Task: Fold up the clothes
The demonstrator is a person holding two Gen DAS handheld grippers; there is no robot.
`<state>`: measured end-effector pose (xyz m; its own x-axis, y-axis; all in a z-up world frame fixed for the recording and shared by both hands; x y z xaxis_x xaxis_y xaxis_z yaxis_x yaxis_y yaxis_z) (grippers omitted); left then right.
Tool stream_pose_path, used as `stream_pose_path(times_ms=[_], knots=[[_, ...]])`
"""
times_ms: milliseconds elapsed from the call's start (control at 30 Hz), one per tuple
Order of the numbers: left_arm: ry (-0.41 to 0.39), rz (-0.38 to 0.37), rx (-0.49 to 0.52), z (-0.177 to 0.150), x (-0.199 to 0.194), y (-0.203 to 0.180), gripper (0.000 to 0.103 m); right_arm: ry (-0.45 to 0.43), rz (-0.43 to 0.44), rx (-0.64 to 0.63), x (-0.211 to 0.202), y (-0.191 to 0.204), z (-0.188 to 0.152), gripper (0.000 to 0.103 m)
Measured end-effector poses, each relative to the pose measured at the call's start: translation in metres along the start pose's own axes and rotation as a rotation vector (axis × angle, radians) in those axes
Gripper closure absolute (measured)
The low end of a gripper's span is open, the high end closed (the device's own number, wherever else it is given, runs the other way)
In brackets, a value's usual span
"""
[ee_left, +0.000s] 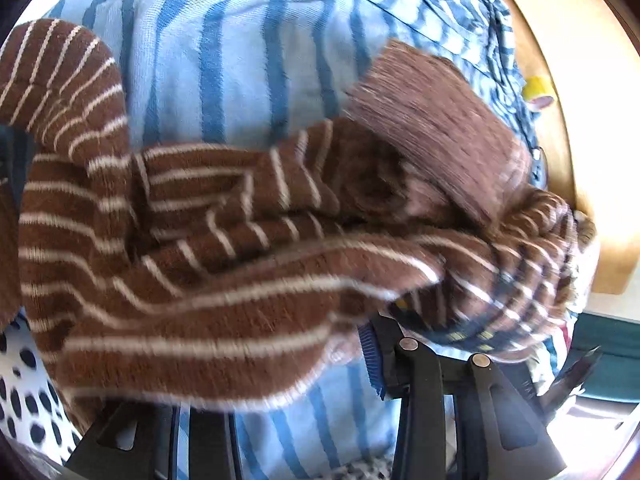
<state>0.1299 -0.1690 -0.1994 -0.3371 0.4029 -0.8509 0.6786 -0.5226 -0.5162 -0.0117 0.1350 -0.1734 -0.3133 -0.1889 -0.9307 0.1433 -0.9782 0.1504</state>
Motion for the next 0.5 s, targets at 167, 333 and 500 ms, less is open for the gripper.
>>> stream_pose_path(times_ms=[167, 333, 500], knots=[[-0.079, -0.084, 0.222, -0.027, -0.039, -0.050, 0.074, 0.009, -0.028, 0.239, -0.004, -0.078, -0.007, 0.042], [-0.204, -0.150, 0.443, -0.040, -0.078, -0.103, 0.076, -0.001, -0.015, 0.378, 0.010, -0.112, 0.023, 0.030], [-0.126, -0.197, 0.434, -0.030, -0.062, -0.108, 0.076, -0.019, -0.084, 0.336, 0.039, -0.111, 0.077, 0.021]])
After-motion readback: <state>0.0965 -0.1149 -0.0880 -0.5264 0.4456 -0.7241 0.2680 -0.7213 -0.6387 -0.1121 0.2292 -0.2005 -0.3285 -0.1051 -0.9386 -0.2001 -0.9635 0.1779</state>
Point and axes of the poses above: each gripper's, at about its wrist camera, not at the fingertips, and x roughly the way its jaws point, y to its left, z to its top, the point moved 2 cm from there along x, roughly the way its jaws point, and after that the axes turned 1 degree about -x, right-handed, at the moved point
